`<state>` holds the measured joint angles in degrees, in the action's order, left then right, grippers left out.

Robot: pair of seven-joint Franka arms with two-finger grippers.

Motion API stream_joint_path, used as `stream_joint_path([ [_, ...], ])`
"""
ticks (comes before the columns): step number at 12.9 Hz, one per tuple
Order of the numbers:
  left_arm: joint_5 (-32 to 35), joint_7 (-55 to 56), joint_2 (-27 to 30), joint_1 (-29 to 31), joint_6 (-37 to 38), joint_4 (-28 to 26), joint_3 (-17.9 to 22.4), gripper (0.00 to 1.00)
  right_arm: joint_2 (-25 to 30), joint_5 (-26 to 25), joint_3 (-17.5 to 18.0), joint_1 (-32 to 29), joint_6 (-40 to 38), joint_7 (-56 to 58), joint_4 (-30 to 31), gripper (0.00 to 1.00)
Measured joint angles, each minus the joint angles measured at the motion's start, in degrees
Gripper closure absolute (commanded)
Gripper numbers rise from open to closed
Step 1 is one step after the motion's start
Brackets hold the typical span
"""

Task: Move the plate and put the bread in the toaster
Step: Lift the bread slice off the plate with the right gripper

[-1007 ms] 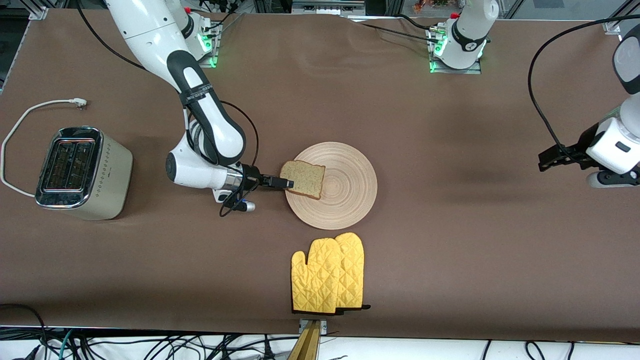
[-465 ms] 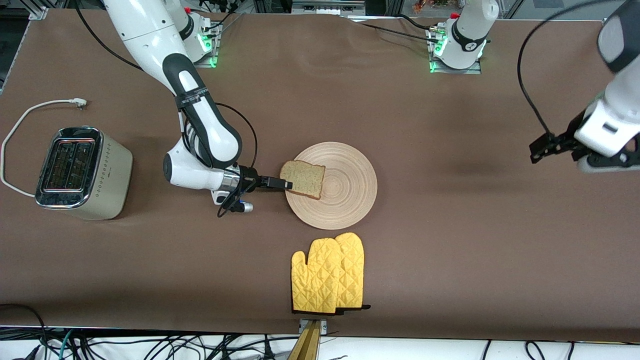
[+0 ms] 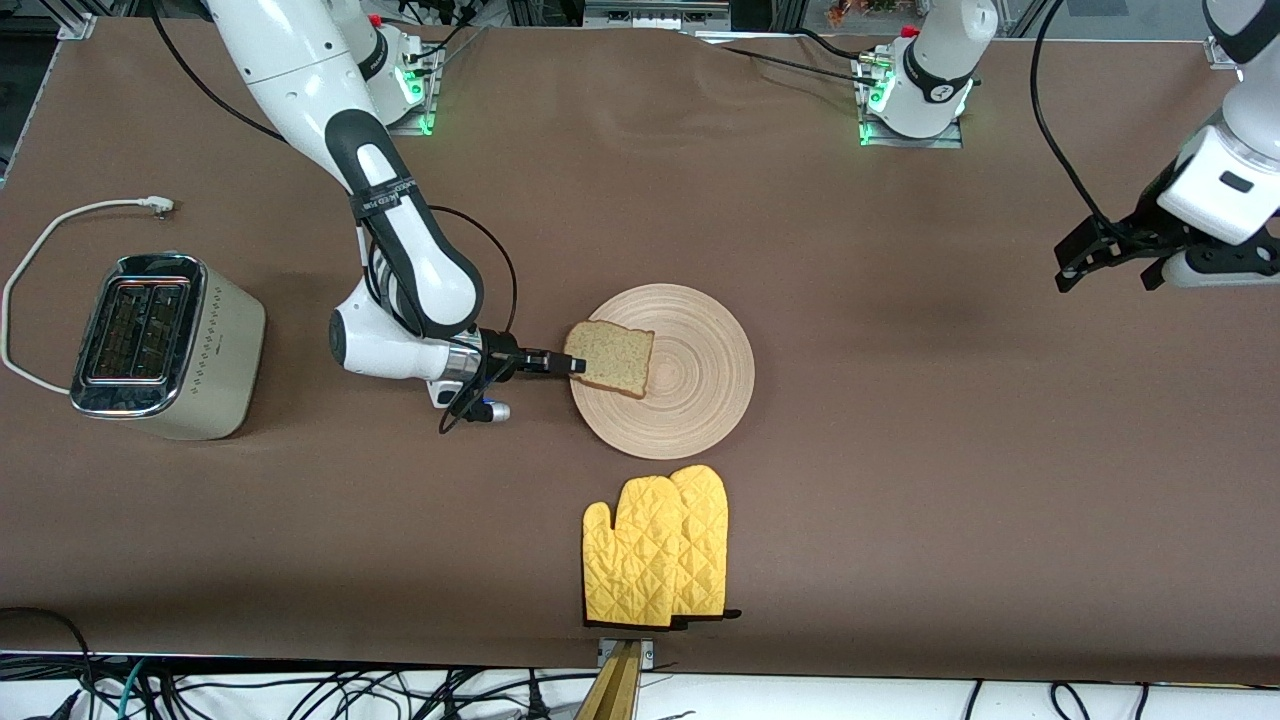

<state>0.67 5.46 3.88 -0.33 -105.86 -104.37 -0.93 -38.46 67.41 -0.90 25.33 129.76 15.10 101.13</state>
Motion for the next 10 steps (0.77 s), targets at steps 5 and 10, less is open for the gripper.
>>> stream_joint_path([
  [5,0.1,-4.1,-0.9,-0.2,2.6,1.0,0.2,0.0,-0.1,0.0,0.0,0.0,-0.4,3.3,0.1,1.0],
  [10,0.2,-4.3,-3.1,-0.2,2.3,1.7,0.4,0.0,-0.1,0.0,0.0,0.3,-0.5,3.5,-0.2,1.0],
])
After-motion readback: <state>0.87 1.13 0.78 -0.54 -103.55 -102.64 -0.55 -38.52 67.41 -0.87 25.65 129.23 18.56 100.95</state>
